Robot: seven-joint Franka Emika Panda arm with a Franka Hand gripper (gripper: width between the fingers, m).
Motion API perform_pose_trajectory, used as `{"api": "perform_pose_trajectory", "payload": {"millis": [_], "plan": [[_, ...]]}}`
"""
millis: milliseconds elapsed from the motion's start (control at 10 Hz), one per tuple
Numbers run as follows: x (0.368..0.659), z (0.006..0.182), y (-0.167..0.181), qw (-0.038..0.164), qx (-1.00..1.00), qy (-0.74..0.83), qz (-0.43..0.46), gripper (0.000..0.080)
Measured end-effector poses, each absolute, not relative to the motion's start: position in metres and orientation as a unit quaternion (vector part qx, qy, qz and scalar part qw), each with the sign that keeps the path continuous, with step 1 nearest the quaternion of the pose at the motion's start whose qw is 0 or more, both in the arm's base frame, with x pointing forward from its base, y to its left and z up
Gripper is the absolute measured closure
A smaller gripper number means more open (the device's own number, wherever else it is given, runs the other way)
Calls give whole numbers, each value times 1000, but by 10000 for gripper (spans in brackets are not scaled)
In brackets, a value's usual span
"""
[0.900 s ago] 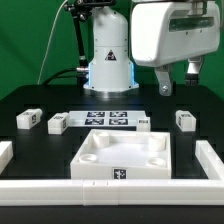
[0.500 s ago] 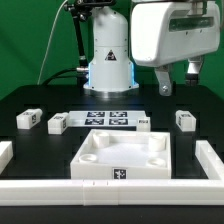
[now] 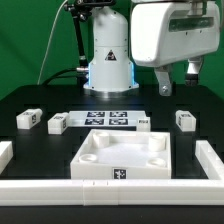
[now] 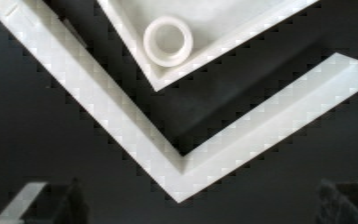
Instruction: Assemble one leg
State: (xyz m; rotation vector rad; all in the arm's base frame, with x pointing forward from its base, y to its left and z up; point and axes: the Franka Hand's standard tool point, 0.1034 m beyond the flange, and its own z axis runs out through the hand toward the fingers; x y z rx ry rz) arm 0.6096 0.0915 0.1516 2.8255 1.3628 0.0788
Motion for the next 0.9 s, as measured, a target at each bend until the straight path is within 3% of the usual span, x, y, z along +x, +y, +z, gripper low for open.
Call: {"api": "perform_pose_trajectory", "payload": {"millis": [400, 700, 900], "plan": [[608, 150, 91, 3, 895, 445, 24, 150], [581, 120, 84, 2, 846, 533, 17, 150], [572, 107, 83, 14, 791, 611, -5, 150]]}}
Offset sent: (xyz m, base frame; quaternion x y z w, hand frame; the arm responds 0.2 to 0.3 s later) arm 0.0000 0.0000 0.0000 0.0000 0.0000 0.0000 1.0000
